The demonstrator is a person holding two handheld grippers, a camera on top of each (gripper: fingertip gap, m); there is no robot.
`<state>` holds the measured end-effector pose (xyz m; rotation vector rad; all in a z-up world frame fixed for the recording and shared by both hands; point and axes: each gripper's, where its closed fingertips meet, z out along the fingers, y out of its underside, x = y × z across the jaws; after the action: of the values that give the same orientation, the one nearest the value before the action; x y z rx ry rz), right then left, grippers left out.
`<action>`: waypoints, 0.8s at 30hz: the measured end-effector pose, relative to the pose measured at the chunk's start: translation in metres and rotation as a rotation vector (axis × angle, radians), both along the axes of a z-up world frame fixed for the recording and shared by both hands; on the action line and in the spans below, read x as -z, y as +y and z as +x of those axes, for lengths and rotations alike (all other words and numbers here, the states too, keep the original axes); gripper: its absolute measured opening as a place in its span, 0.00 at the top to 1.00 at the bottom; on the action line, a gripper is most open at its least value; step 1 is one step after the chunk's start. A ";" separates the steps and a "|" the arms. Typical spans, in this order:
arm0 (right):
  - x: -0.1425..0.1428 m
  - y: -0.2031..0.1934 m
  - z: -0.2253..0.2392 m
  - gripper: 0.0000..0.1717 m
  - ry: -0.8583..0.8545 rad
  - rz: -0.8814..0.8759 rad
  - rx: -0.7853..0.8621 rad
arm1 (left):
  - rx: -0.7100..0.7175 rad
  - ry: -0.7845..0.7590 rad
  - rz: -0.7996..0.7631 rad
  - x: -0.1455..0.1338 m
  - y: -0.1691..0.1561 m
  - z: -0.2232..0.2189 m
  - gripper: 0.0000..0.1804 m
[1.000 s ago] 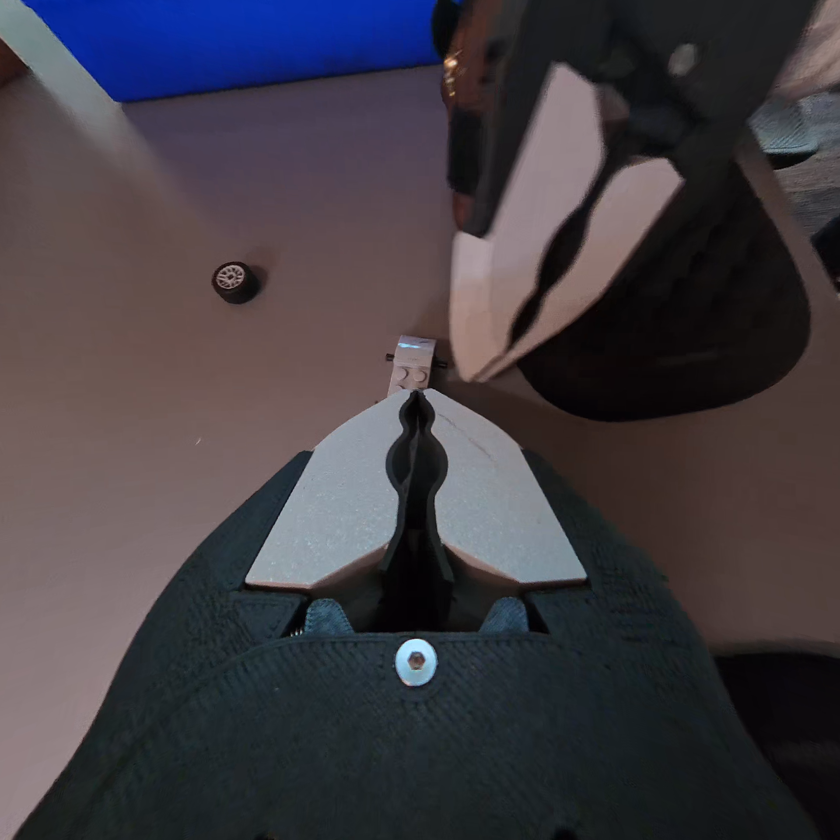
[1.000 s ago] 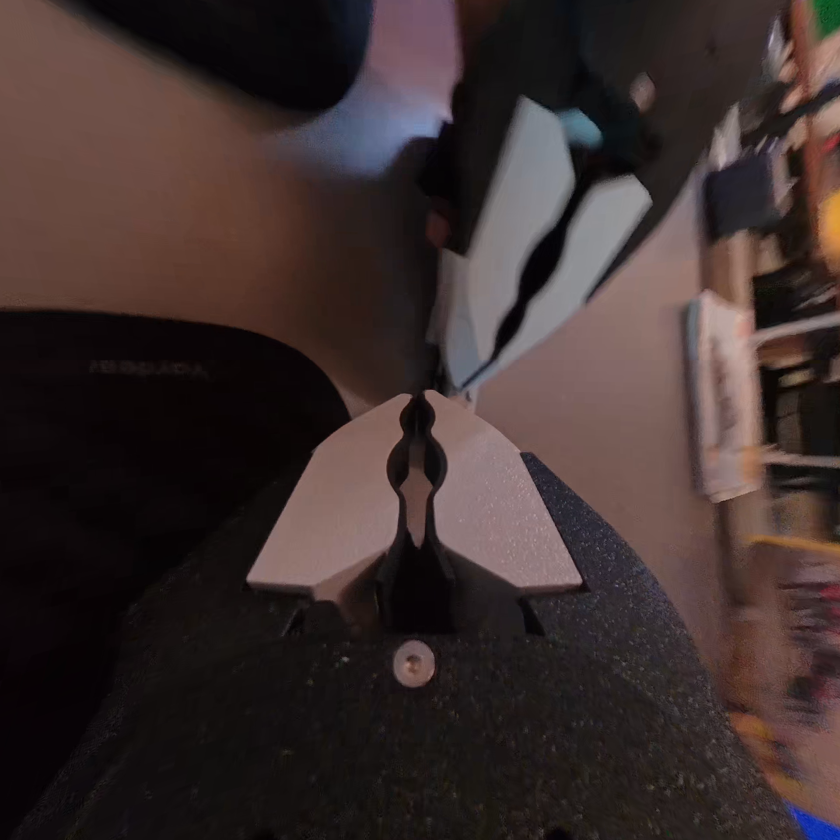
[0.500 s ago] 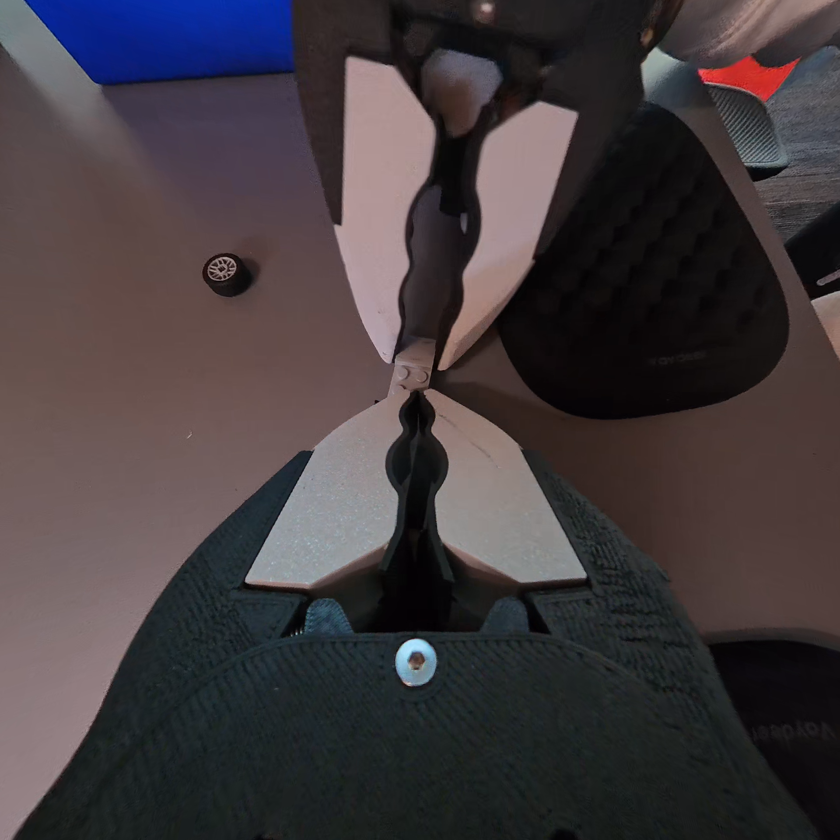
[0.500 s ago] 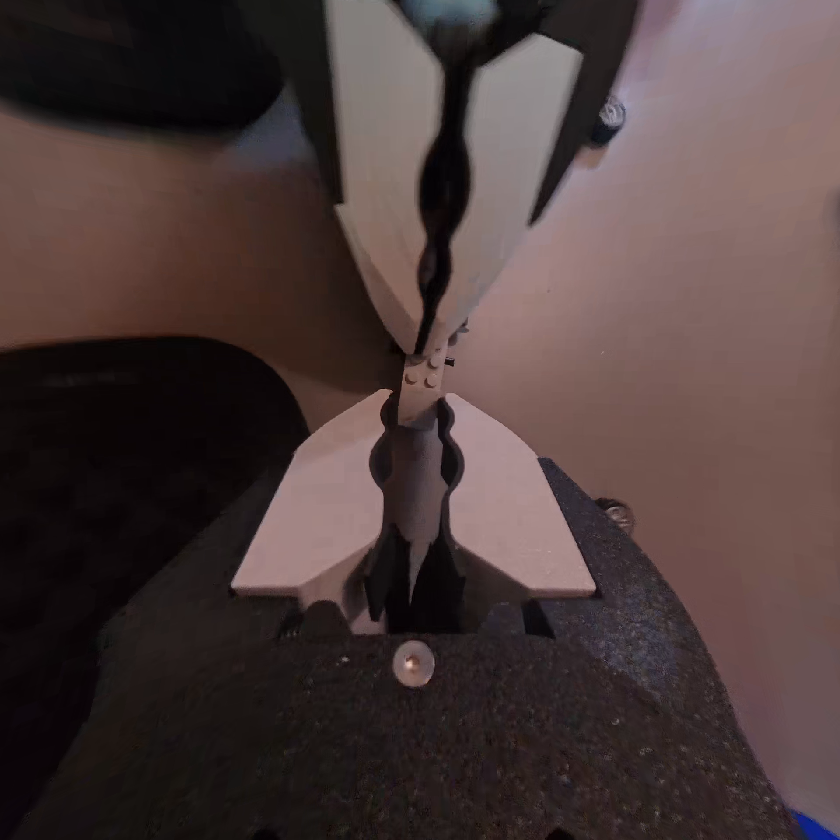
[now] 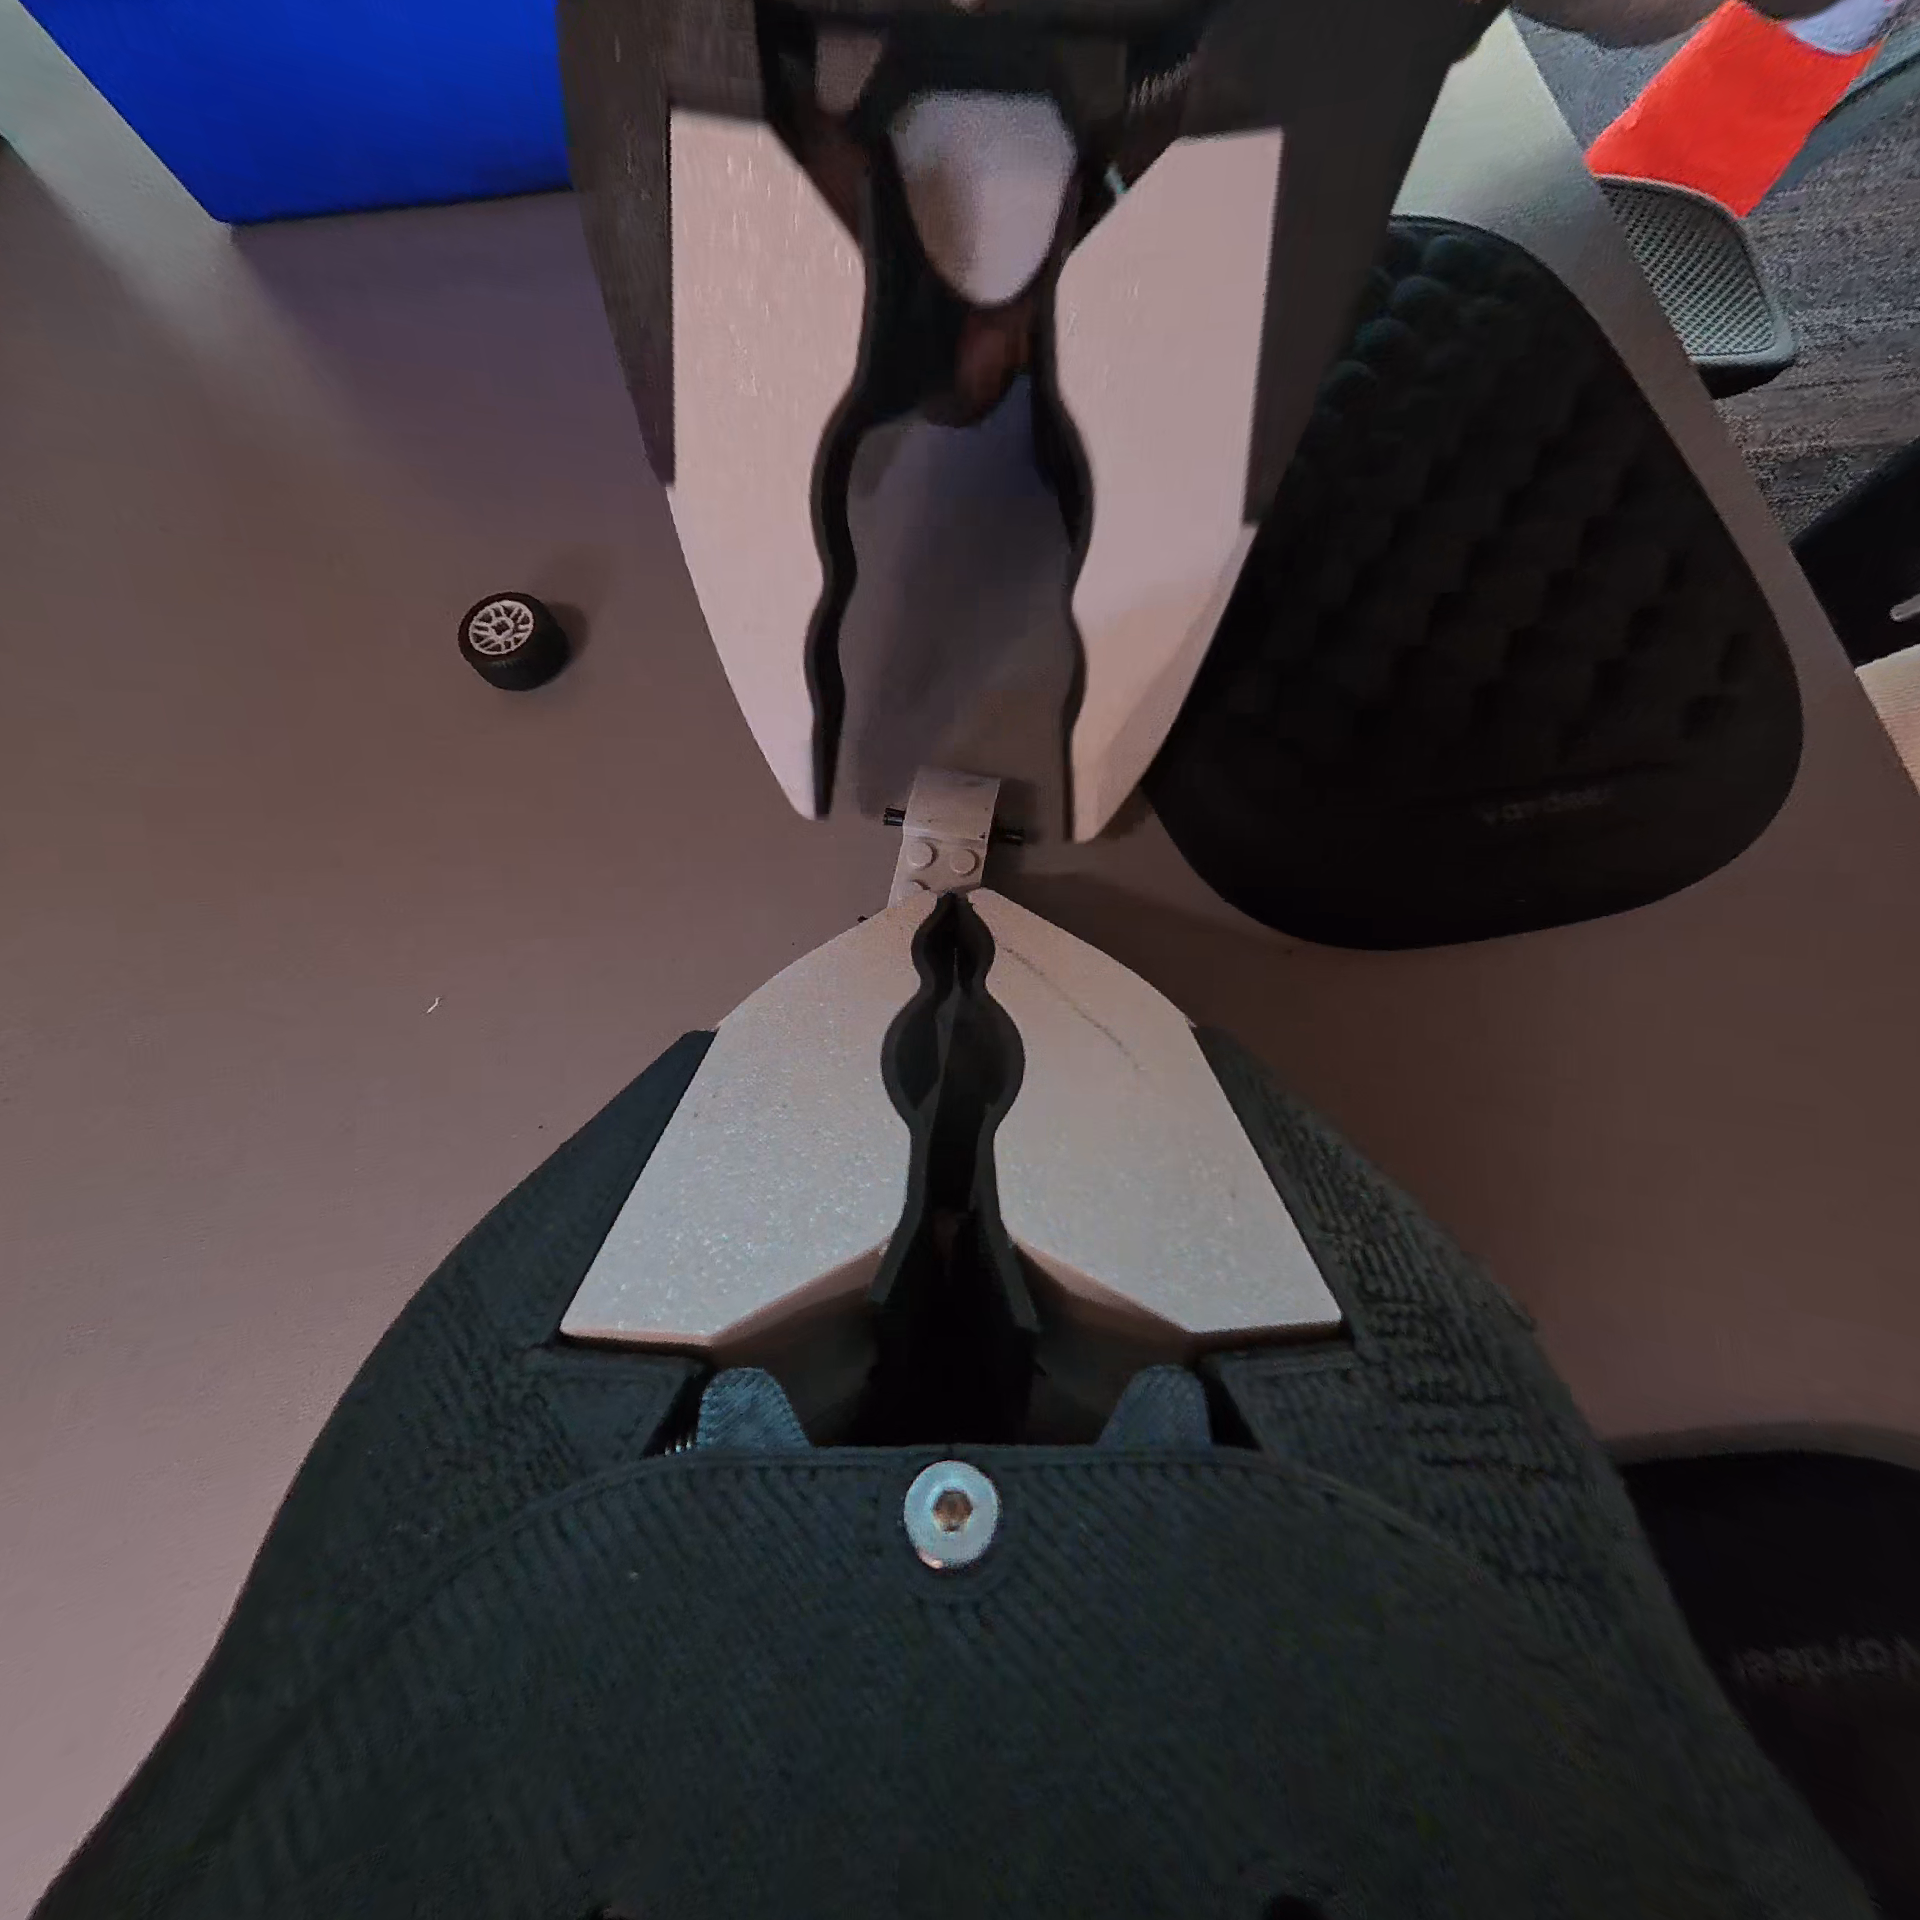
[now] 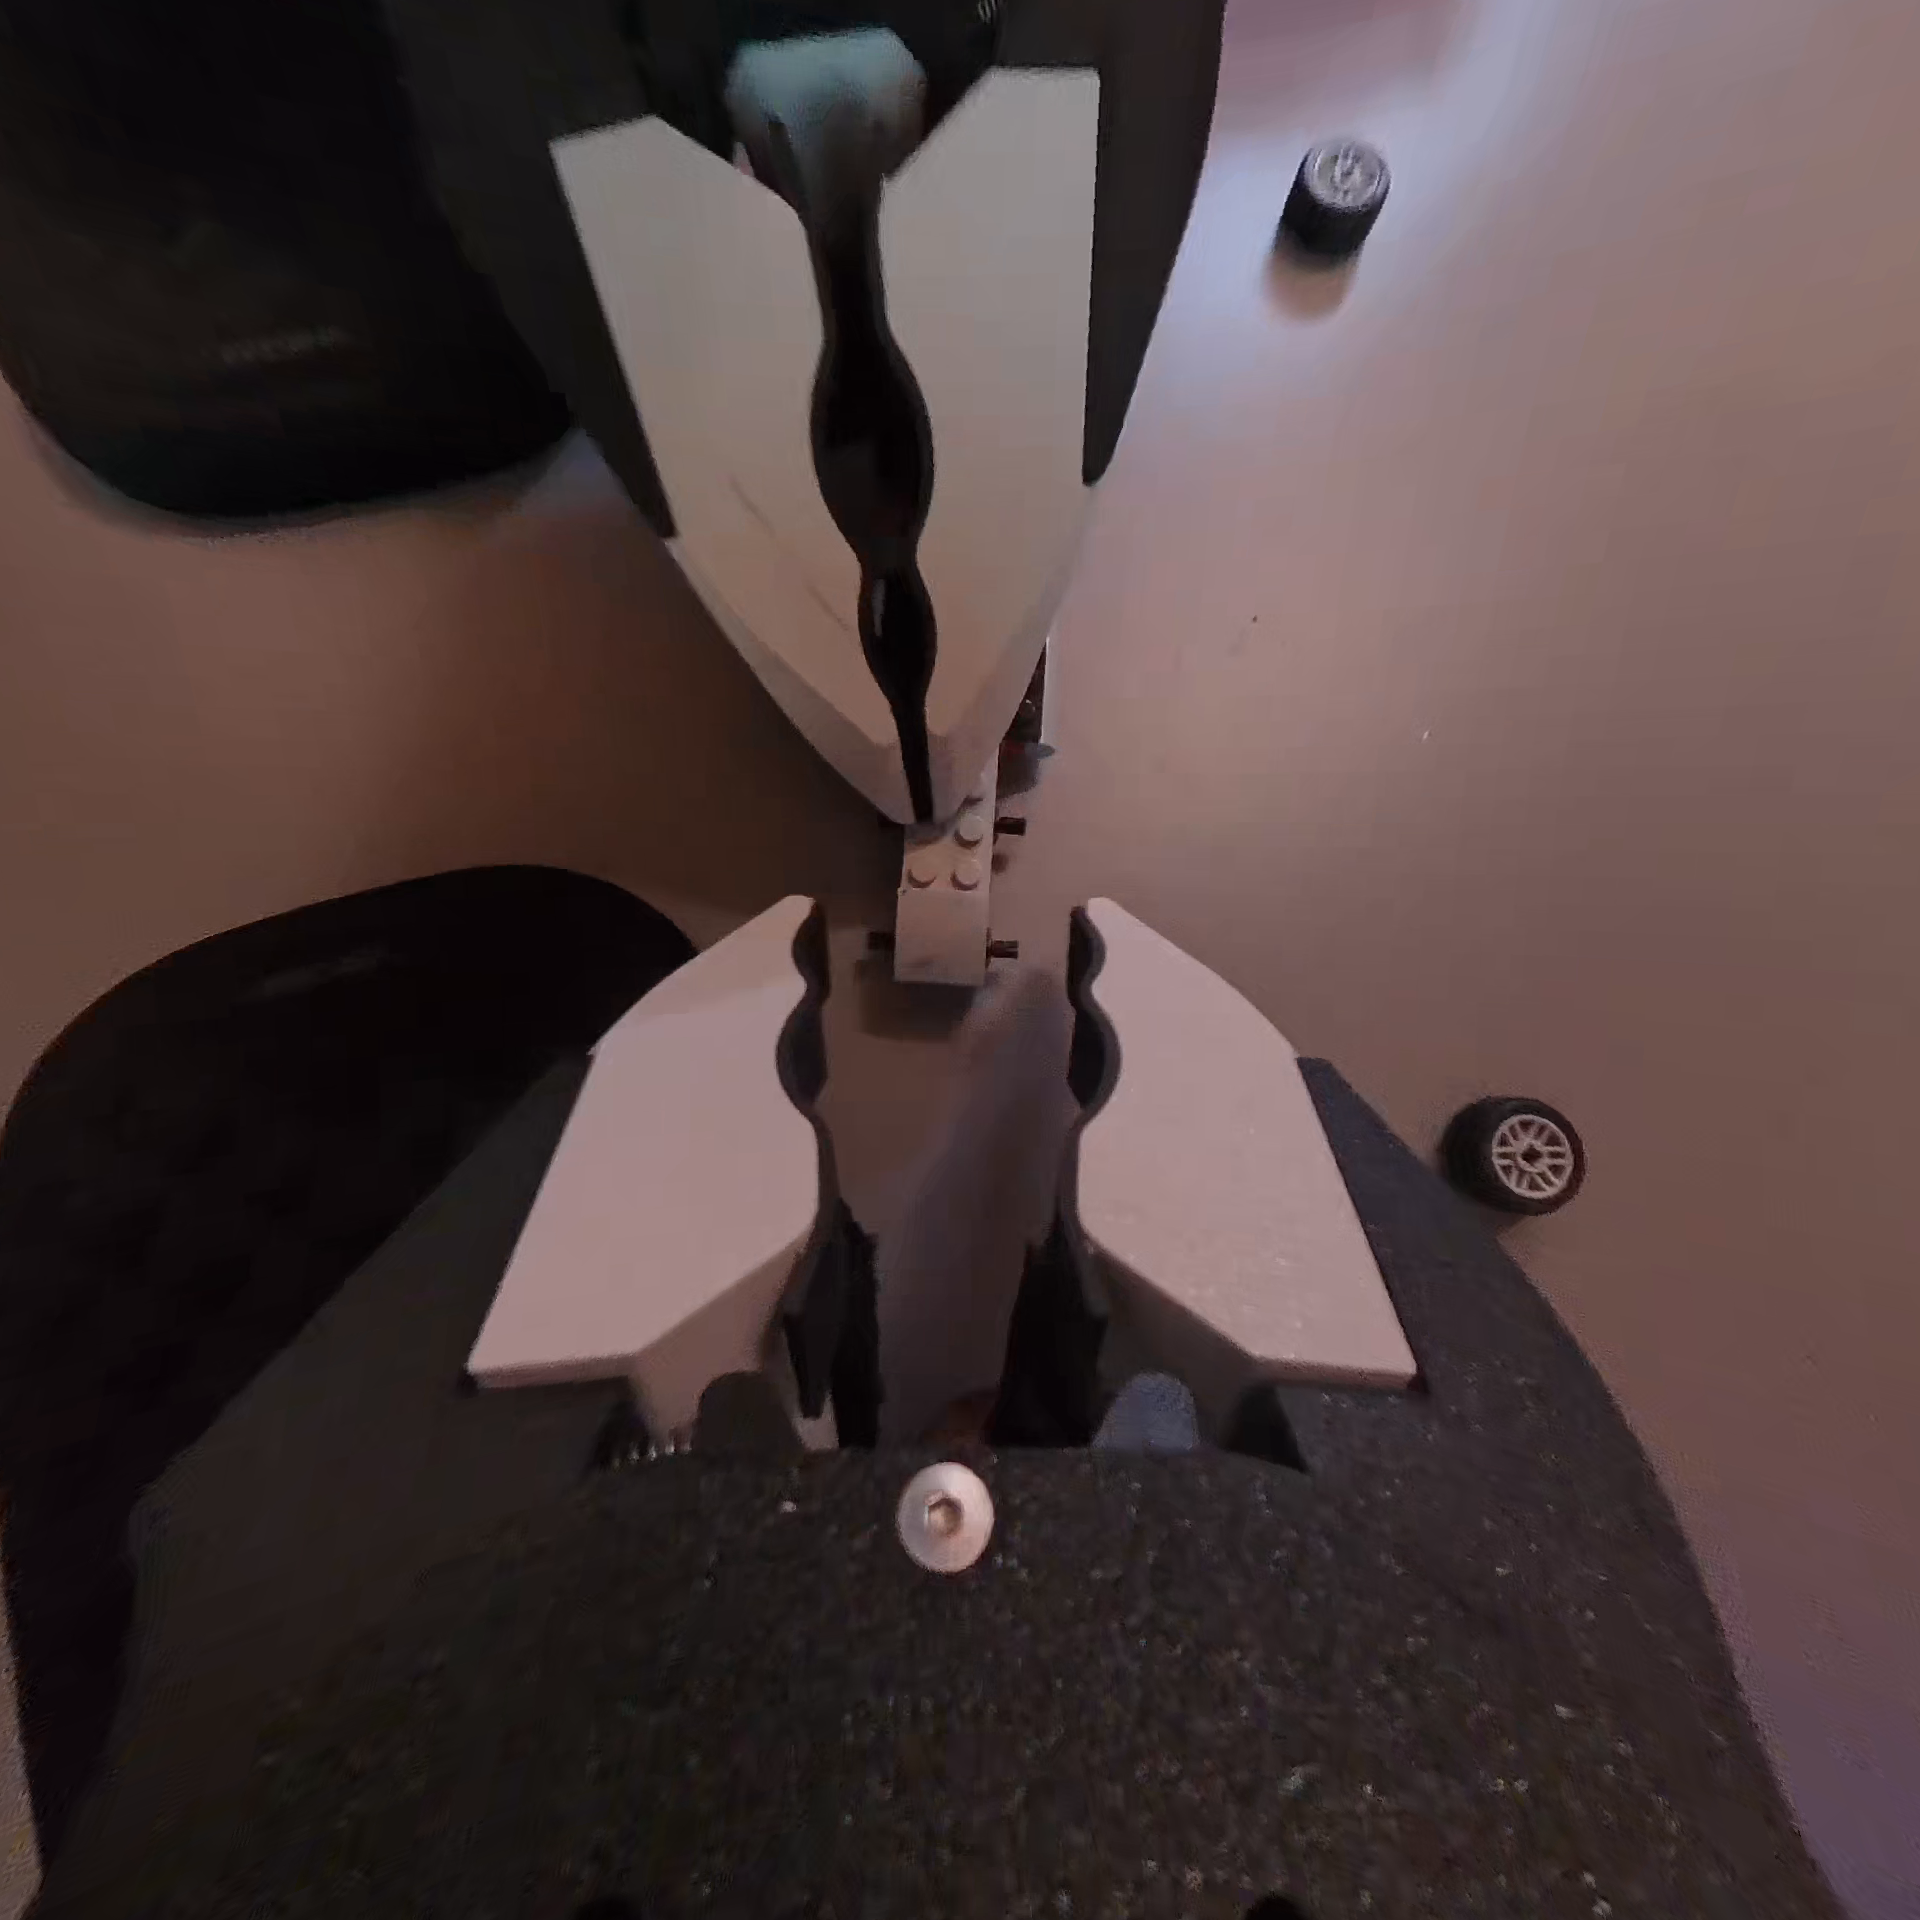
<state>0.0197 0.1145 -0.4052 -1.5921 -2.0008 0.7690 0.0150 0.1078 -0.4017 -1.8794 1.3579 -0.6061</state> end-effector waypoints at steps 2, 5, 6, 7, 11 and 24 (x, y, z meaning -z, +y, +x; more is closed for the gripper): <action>0.010 -0.001 -0.004 0.87 -0.032 -0.007 -0.008 | 0.006 0.000 0.003 0.000 0.000 0.000 1.00; 0.012 -0.005 -0.006 0.90 -0.010 0.013 -0.026 | 0.011 0.000 0.006 0.000 -0.001 -0.001 1.00; 0.011 -0.004 -0.006 0.90 0.009 0.090 -0.035 | 0.012 0.002 0.008 0.000 -0.001 -0.001 1.00; 0.010 -0.003 -0.006 0.89 0.029 0.178 -0.043 | 0.015 0.002 0.004 0.000 -0.001 -0.001 1.00; 0.004 -0.003 -0.007 0.89 0.082 0.576 -0.123 | 0.016 0.008 0.007 0.000 -0.001 -0.001 1.00; -0.098 -0.011 0.001 0.90 0.793 0.321 -0.031 | -0.032 -0.275 0.027 -0.035 0.003 -0.010 1.00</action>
<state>0.0207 0.1030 -0.3068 -0.8716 -1.4628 0.8600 0.0046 0.1106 -0.3664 -1.7204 1.1494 -0.7939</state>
